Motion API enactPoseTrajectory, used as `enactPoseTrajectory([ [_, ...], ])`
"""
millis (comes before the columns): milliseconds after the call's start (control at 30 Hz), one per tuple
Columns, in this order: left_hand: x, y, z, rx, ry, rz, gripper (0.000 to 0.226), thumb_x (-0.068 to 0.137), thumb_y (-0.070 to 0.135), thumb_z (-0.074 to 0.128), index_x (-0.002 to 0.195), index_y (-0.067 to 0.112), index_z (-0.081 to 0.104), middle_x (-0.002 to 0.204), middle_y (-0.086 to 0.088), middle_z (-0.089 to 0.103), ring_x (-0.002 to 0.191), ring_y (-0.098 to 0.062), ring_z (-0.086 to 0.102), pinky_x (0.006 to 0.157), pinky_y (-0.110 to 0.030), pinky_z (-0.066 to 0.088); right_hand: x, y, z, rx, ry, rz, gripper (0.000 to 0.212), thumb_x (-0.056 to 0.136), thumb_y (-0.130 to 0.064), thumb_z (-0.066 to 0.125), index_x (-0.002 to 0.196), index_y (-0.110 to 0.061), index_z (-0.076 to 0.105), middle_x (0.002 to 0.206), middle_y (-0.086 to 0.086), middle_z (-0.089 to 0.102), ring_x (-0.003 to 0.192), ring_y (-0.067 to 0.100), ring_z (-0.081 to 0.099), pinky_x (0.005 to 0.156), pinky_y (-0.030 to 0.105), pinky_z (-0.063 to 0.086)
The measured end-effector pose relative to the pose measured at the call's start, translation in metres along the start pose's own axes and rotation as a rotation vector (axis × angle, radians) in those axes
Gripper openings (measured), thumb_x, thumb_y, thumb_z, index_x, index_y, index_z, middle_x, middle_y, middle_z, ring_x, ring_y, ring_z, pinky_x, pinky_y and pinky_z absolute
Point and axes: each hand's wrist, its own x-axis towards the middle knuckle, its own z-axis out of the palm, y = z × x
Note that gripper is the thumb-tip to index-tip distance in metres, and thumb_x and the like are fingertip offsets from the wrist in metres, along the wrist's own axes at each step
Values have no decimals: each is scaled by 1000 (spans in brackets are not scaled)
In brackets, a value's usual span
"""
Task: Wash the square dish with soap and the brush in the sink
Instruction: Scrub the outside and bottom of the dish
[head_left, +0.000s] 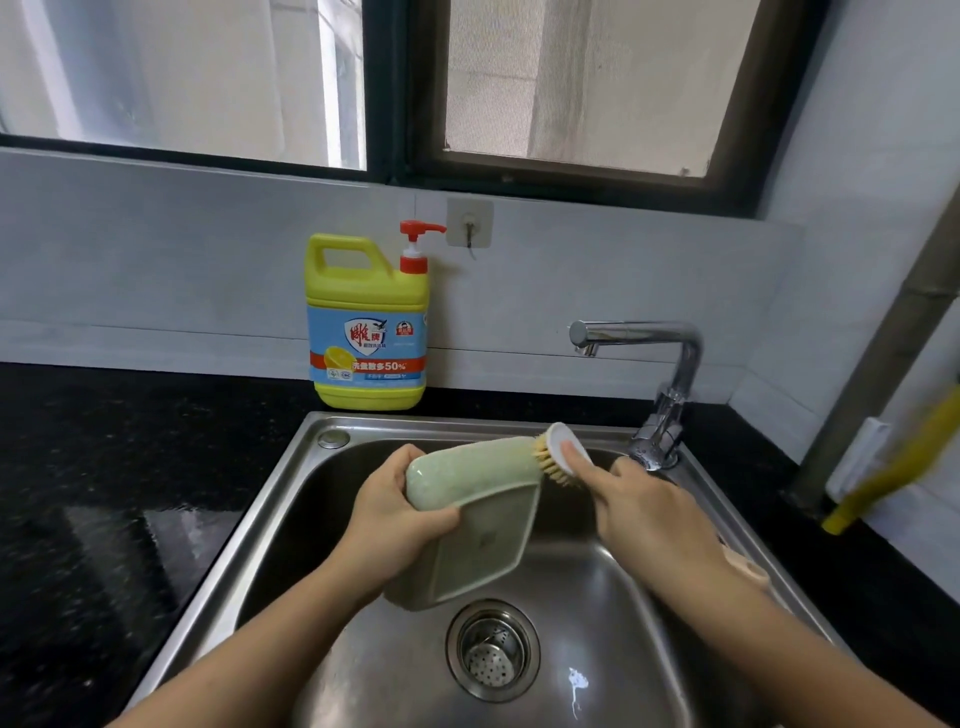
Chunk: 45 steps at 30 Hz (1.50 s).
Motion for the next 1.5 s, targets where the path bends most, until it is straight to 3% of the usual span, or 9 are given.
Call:
enactPoseTrajectory([
  [167, -1, 2, 1, -2, -8, 15, 36, 54, 19, 74, 82, 12, 52, 83, -5, 60, 74, -11, 58, 58, -24, 51, 15, 3, -2, 124, -69, 49, 60, 96, -24, 35, 142, -54, 11, 86, 2, 44, 82, 30, 58, 72, 38, 47],
  [400, 0, 1, 2, 60, -17, 43, 36, 53, 20, 74, 81, 12, 53, 79, -3, 60, 65, 3, 58, 55, -15, 48, -11, -40, -12, 62, 157, -347, 69, 64, -19, 75, 128, -37, 55, 62, -3, 36, 37, 18, 43, 37, 25, 22],
  [567, 0, -1, 0, 93, -20, 43, 47, 45, 37, 69, 82, 13, 52, 81, -1, 60, 71, -5, 58, 58, -21, 49, 11, -11, -9, 51, 10, -60, 64, 94, -18, 39, 145, -49, 14, 85, 1, 38, 75, 29, 54, 63, 33, 35],
  [733, -1, -2, 2, 142, -47, 62, 42, 50, 32, 73, 82, 15, 52, 80, 1, 59, 72, -8, 58, 59, -23, 50, 18, -20, -14, 80, -70, -28, 61, 96, -20, 34, 144, -49, 11, 87, 2, 37, 89, 32, 57, 67, 34, 35],
  [900, -2, -4, 2, 87, -47, 77, 39, 54, 16, 76, 88, 19, 58, 84, -2, 66, 77, -7, 66, 63, -20, 54, -3, -65, -26, 17, 119, -276, 64, 75, -26, 64, 134, -43, 46, 79, -2, 53, 56, 23, 59, 45, 29, 39],
  [967, -3, -2, 3, 51, -10, 116, 47, 50, 26, 80, 92, 23, 59, 85, -1, 68, 81, -3, 66, 67, -14, 52, -13, -75, -20, 19, 220, -372, 56, 72, -22, 52, 125, -36, 59, 69, -2, 55, 42, 19, 50, 34, 27, 35],
  [1100, -4, 1, 4, 97, 2, 123, 43, 57, 13, 85, 89, 24, 57, 82, 1, 65, 75, 5, 62, 63, -9, 48, -18, -73, -12, -30, 250, -378, 60, 72, -16, 36, 124, -33, 61, 63, 1, 51, 39, 19, 43, 33, 28, 30],
  [1233, -3, 0, 4, 247, -38, 139, 37, 65, 0, 78, 81, 21, 52, 79, 2, 60, 69, 1, 59, 56, -10, 45, 1, -63, -26, -84, 154, -212, 66, 68, -19, 69, 130, -37, 55, 70, 3, 49, 49, 24, 54, 41, 29, 29],
  [1500, -3, 0, 2, 174, 17, 152, 52, 65, 1, 82, 95, 33, 54, 90, 8, 66, 86, 6, 62, 69, -8, 48, -17, -84, -19, -16, 243, -344, 61, 70, -17, 33, 118, -34, 66, 61, 1, 52, 38, 20, 44, 33, 26, 31],
])
